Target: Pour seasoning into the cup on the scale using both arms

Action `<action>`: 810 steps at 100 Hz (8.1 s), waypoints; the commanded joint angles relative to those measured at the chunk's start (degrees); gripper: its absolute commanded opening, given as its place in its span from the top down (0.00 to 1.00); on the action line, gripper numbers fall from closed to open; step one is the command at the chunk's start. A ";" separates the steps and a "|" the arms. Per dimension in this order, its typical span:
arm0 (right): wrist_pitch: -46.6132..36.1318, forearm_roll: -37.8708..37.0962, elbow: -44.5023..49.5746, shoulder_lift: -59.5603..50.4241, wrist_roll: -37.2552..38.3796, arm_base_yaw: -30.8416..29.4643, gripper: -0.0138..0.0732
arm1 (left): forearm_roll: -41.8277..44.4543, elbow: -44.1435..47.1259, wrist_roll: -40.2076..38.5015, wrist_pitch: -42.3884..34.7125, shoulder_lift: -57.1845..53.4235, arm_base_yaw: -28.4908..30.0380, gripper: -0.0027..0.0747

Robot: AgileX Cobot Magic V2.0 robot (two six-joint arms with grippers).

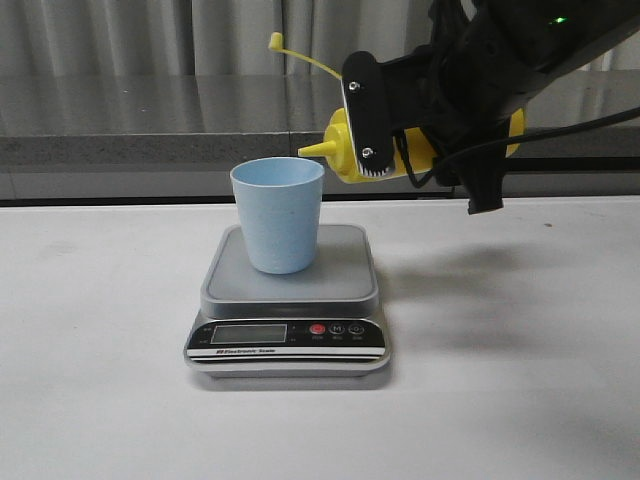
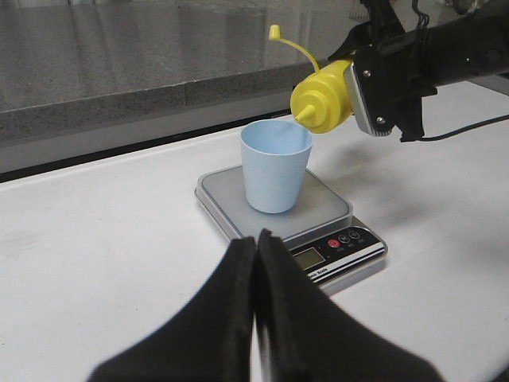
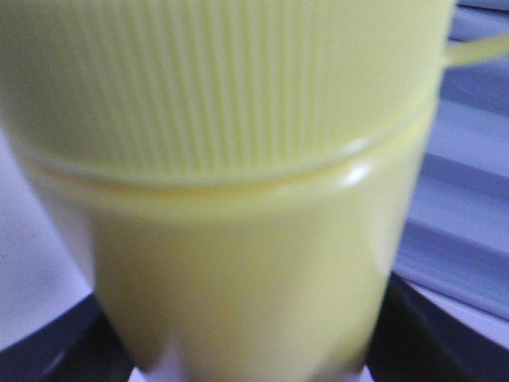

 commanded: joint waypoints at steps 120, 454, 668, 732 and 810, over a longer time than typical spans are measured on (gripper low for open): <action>1.07 -2.10 -6.00 -4.19 -19.84 0.21 0.91 | -0.47 -1.69 -0.53 -4.82 0.40 -0.04 0.99; -88.50 86.79 22.86 6.55 -11.24 -28.52 0.15 | -0.47 -1.69 -0.53 -4.82 0.40 -0.98 0.99; -64.18 98.76 57.51 -66.93 -11.26 -28.64 0.92 | -0.47 -1.69 -0.53 -4.82 0.40 -0.98 0.99; -48.19 97.68 60.34 -95.05 -11.26 -35.37 0.92 | -0.47 -1.69 -0.53 -4.82 0.40 -0.98 0.99; -30.84 95.76 60.34 -103.10 -11.26 -34.78 0.92 | -0.47 -1.65 -0.53 -4.82 0.40 -0.98 0.99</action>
